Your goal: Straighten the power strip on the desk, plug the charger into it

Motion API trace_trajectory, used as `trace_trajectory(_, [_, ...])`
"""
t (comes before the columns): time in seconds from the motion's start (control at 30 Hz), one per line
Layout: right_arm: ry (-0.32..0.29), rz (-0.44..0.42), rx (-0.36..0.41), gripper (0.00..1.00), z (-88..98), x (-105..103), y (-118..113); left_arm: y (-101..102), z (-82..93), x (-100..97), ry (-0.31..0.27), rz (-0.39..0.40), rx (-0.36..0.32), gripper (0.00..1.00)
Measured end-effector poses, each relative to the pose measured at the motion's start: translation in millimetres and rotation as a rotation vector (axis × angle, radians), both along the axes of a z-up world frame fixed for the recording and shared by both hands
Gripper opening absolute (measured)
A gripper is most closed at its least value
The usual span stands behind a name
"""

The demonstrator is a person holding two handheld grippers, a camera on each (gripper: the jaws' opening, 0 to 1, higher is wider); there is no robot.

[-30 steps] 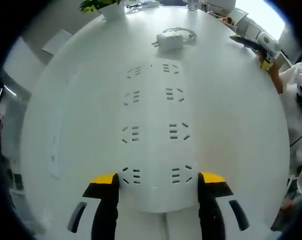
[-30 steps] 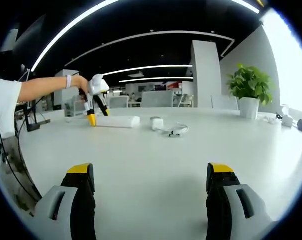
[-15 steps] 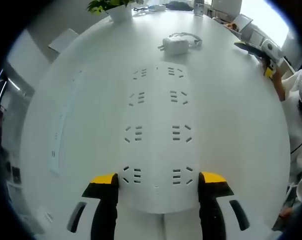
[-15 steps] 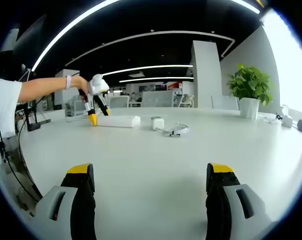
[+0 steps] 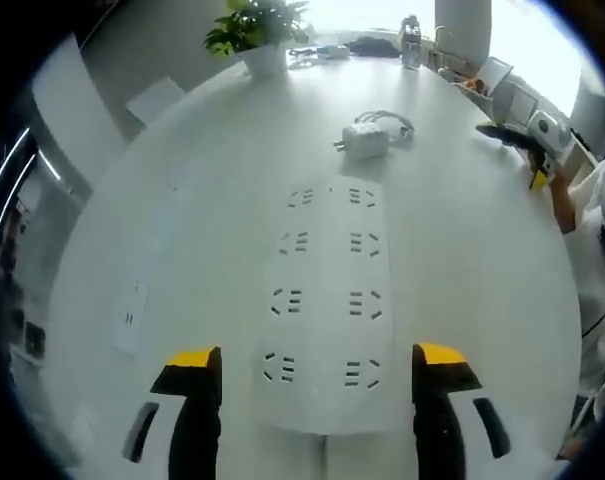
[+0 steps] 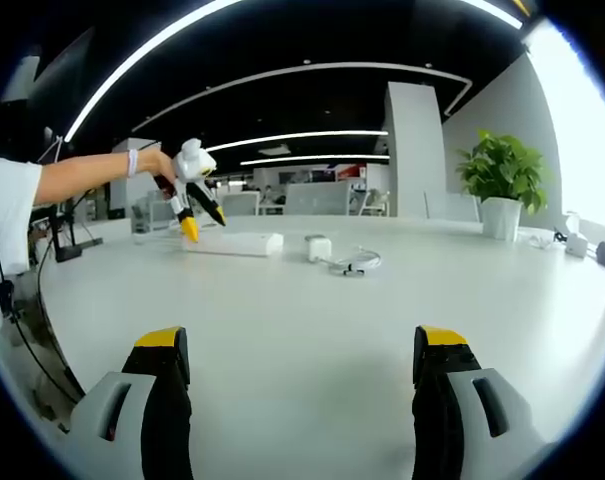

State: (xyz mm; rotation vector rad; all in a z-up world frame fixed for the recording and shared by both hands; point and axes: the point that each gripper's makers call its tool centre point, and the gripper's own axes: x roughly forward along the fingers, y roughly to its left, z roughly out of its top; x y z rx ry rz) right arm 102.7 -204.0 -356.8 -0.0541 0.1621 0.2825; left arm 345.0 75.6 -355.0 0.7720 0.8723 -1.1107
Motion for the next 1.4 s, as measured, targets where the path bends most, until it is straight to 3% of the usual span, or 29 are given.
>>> trace_trajectory(0.4, [-0.011, 0.009, -0.006, 0.92, 5.7, -4, 5, -7, 14.5, -5.9, -0.037, 0.034, -0.114, 0.97])
trace_trajectory(0.63, [-0.017, 0.014, -0.009, 0.92, 7.9, -7, 7, -4, 24.3, -8.5, -0.053, 0.077, -0.146, 0.99])
trace_trajectory(1.03, [-0.029, 0.029, -0.013, 0.92, 12.8, -9, 12, 5, 52.5, -11.4, -0.165, 0.159, -0.217, 0.99])
trace_trajectory(1.27, [-0.035, 0.043, -0.012, 0.92, 14.0, -9, 15, 12, 77.7, -15.9, -0.262, 0.221, -0.303, 0.99])
trace_trajectory(1.4, [-0.034, 0.056, -0.011, 0.92, 13.5, -9, 18, 12, 87.5, -32.3, -0.272, 0.228, -0.385, 0.99])
